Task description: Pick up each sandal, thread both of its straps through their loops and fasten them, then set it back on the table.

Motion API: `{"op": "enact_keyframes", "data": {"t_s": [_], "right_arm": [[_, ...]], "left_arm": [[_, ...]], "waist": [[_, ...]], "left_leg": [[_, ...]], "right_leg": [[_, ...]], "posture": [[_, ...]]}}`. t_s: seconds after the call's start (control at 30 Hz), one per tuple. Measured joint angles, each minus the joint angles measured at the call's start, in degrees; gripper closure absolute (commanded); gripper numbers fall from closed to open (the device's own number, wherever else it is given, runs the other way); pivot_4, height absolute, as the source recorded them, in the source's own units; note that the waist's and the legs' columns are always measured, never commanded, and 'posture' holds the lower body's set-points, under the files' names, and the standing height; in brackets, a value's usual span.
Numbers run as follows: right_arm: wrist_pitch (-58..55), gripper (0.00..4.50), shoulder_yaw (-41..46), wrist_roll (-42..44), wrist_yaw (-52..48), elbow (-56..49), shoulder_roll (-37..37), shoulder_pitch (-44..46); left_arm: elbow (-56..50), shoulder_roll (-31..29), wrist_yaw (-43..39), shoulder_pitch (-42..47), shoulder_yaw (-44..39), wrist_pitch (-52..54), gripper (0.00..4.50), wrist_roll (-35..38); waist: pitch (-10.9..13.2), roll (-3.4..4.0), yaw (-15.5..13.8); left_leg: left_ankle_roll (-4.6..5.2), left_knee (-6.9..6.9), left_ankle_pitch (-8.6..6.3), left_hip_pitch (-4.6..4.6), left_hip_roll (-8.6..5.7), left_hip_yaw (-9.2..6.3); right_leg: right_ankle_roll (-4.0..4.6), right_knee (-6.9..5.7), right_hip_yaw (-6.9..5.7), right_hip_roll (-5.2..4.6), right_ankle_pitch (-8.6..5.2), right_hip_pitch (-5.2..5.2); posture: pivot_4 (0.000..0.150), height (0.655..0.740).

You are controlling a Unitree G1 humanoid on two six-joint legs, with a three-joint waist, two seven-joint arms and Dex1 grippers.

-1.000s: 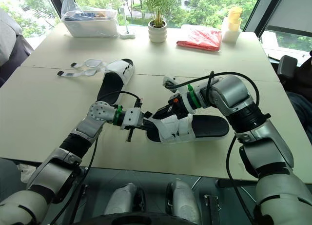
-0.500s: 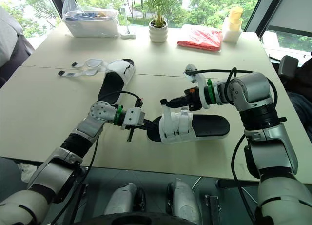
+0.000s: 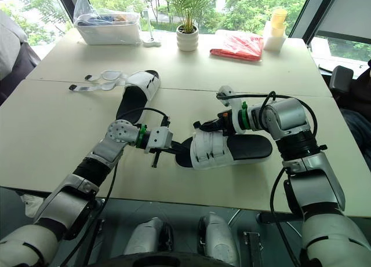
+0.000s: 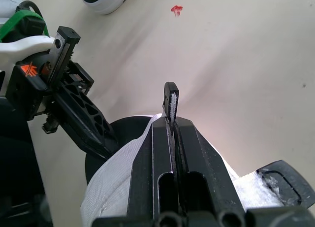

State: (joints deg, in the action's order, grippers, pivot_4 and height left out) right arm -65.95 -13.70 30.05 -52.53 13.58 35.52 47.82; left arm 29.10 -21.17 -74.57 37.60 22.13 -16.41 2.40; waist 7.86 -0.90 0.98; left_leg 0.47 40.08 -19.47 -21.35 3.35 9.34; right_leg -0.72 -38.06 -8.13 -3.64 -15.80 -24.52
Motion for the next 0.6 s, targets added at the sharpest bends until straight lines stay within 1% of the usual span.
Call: {"op": "enact_keyframes", "data": {"t_s": [0.13,0.17,0.2,0.27,0.33,0.4,0.47,0.6], "right_arm": [[0.1,4.47,0.0,0.0,-0.01,-3.2,1.95,-1.37],[0.15,4.22,0.0,0.0,-0.01,-4.18,2.41,-1.87],[0.09,3.91,-0.01,0.0,0.03,-5.42,3.18,-2.44],[-0.5,3.12,0.16,-1.17,1.69,-6.29,5.41,-3.12],[-1.48,2.02,1.57,-2.21,2.91,-6.25,7.88,-3.75],[-1.86,0.94,3.25,-2.35,3.54,-6.68,8.44,-3.74],[-1.8,0.04,4.34,-2.33,4.05,-7.82,8.41,-2.92],[-1.22,0.04,8.37,-0.43,4.45,-13.52,5.75,0.07]], "left_arm": [[0.03,0.52,0.13,0.0,0.05,0.05,4.5,-0.09],[0.06,0.61,0.13,0.05,0.08,0.04,4.5,-0.1],[0.1,0.75,0.13,0.08,0.11,0.04,4.5,-0.13],[0.16,0.79,0.11,0.07,0.12,-0.04,4.5,-0.14],[0.22,0.54,-0.22,0.07,0.08,-0.12,4.5,-0.13],[0.24,0.08,-0.55,0.18,0.02,-0.18,4.5,-0.13],[0.33,0.12,-0.55,0.31,0.02,-0.17,4.5,-0.13],[0.53,0.31,-0.67,0.33,0.02,-0.19,4.5,-0.13]], "waist": [[0.0,0.0,-0.26],[0.0,0.0,-0.31],[0.0,0.01,-0.39],[0.01,0.01,-0.42],[0.02,0.03,-0.24],[0.02,0.1,-0.09],[0.04,0.27,-0.06],[0.05,0.29,-0.13]], "left_leg": [[0.01,0.0,0.0,-0.02,-0.02,-0.02],[0.01,0.0,-0.01,-0.03,-0.03,-0.02],[0.02,0.0,-0.01,-0.03,-0.06,-0.03],[0.03,0.0,-0.02,-0.06,-0.08,-0.06],[0.03,-0.05,-0.02,-0.06,-0.09,-0.06],[0.01,-0.08,-0.01,-0.03,-0.09,-0.06],[0.0,-0.07,0.0,-0.03,-0.09,-0.05],[0.01,-0.08,-0.01,-0.04,-0.09,-0.06]], "right_leg": [[0.0,0.01,0.0,-0.03,0.0,0.0],[0.0,0.02,0.0,-0.04,0.0,0.0],[0.0,0.02,0.0,-0.07,0.0,0.0],[0.0,0.03,0.0,-0.09,0.0,0.0],[0.0,0.04,0.0,-0.1,0.0,-0.04],[0.0,0.03,0.0,-0.1,-0.01,-0.04],[0.0,0.02,0.0,-0.1,0.0,-0.05],[0.0,0.03,-0.01,-0.1,-0.01,-0.04]], "posture": [[0.15,0.7278],[0.15,0.7278],[0.15,0.7278],[0.15,0.7278],[0.15,0.7278],[0.15,0.7278],[0.15,0.7278],[0.15,0.7278]]}}
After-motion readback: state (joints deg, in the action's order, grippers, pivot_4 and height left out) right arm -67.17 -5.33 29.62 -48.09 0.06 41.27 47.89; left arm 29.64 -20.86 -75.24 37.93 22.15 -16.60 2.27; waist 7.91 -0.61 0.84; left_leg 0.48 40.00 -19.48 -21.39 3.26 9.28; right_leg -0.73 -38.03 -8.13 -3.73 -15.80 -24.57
